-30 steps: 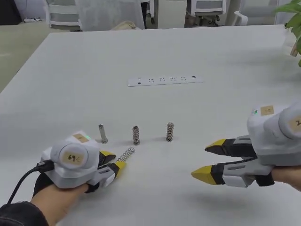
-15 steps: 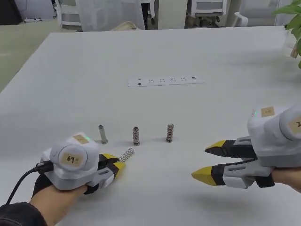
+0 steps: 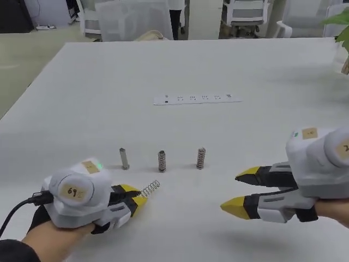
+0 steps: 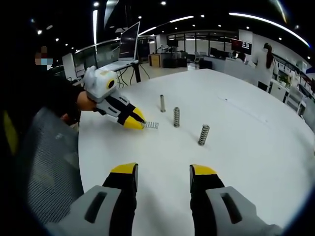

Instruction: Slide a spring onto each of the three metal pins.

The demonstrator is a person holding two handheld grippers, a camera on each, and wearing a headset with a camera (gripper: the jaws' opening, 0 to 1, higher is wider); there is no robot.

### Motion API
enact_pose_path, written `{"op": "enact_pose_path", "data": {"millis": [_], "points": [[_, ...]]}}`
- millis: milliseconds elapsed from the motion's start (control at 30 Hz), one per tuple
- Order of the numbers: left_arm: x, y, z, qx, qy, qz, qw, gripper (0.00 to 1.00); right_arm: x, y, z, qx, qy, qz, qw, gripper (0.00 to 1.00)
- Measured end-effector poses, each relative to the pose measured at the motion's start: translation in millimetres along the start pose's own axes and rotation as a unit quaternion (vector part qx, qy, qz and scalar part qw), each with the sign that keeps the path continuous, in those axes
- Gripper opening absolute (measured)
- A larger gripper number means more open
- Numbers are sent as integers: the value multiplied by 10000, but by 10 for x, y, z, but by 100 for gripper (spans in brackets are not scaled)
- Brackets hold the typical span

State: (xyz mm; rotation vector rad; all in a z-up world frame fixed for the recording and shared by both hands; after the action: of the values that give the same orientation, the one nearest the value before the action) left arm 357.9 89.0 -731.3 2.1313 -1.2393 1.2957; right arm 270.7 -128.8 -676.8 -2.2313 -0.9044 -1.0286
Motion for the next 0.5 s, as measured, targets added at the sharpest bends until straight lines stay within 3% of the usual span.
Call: {"op": "enact_pose_path", "data": {"millis": [500], "points": [[274,227,-307,-444,482,199,9977,2,188,-129,81,296,26,-263,9992,38]]}}
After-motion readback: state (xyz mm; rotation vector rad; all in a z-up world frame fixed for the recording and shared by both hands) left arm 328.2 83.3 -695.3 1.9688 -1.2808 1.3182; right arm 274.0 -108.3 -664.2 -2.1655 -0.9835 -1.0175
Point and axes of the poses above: the centre of the closed fingertips' face, and the gripper's own axes: z roughly forward along the fingers, y roughly to its right, x roughly out of its top, the point moved 7 cm from there along -z, roughly backward along the fingers, and after that the axes turned 10 degrees about x, right-handed, at the moved point
